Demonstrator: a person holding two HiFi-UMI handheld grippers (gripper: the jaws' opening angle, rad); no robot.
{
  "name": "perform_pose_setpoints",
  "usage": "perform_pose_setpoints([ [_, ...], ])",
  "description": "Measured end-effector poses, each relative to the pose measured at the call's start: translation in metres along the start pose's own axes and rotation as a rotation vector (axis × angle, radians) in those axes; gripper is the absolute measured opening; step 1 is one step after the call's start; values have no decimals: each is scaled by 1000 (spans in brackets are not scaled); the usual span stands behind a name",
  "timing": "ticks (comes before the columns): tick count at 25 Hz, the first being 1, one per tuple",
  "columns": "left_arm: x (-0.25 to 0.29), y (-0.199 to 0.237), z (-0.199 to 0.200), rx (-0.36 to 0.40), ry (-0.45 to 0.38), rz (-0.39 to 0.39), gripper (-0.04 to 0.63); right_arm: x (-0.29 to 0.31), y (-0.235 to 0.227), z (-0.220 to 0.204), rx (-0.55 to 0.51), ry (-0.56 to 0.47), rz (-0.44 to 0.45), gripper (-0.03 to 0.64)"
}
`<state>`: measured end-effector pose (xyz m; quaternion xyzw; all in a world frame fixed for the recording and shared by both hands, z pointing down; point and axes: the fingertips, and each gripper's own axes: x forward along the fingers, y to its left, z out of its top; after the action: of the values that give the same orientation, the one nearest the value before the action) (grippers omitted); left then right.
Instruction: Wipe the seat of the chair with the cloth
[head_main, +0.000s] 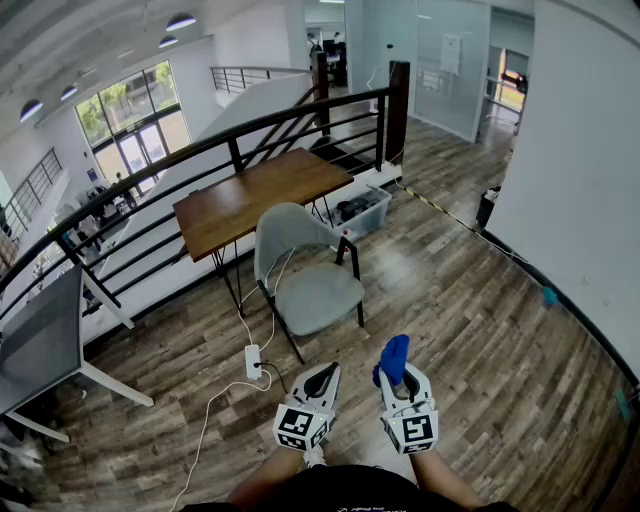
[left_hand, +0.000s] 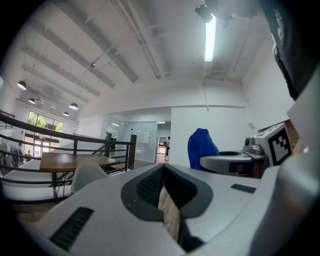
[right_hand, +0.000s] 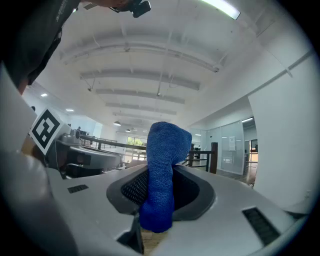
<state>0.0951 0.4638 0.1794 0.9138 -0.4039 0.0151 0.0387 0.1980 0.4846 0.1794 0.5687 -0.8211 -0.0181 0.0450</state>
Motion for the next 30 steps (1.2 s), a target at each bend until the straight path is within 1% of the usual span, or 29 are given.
perform_pose_setpoints([
  [3, 12, 8, 10, 15, -30, 4, 8, 13, -8, 9, -22, -45, -5, 109],
  [6, 18, 14, 18, 4, -53, -4, 6, 20, -7, 13, -34, -52, -10, 109],
  [9, 21, 19, 24, 12, -65, -10, 8, 23, 1, 15, -34, -26, -3, 109],
  [13, 19, 26, 25, 6, -70, -4, 8, 33, 11, 16, -38, -82, 14, 109],
  [18, 9, 38, 18, -6, -50, -6, 6, 42, 20, 26, -31, -89, 13, 109],
  [22, 6, 56, 23, 0, -63, -18, 8, 58, 27, 31, -15, -118, 7, 110],
  [26, 0, 81, 20, 1, -58, -22, 8, 75, 44, 31, -16, -89, 16, 110],
  [29, -3, 97, 17, -19, -46, -33, 8, 86, 57, 24, -22, -40, 22, 110],
  [30, -4, 102, 16, -25, -42, -38, 8, 89, 60, 25, -28, -40, 23, 110],
])
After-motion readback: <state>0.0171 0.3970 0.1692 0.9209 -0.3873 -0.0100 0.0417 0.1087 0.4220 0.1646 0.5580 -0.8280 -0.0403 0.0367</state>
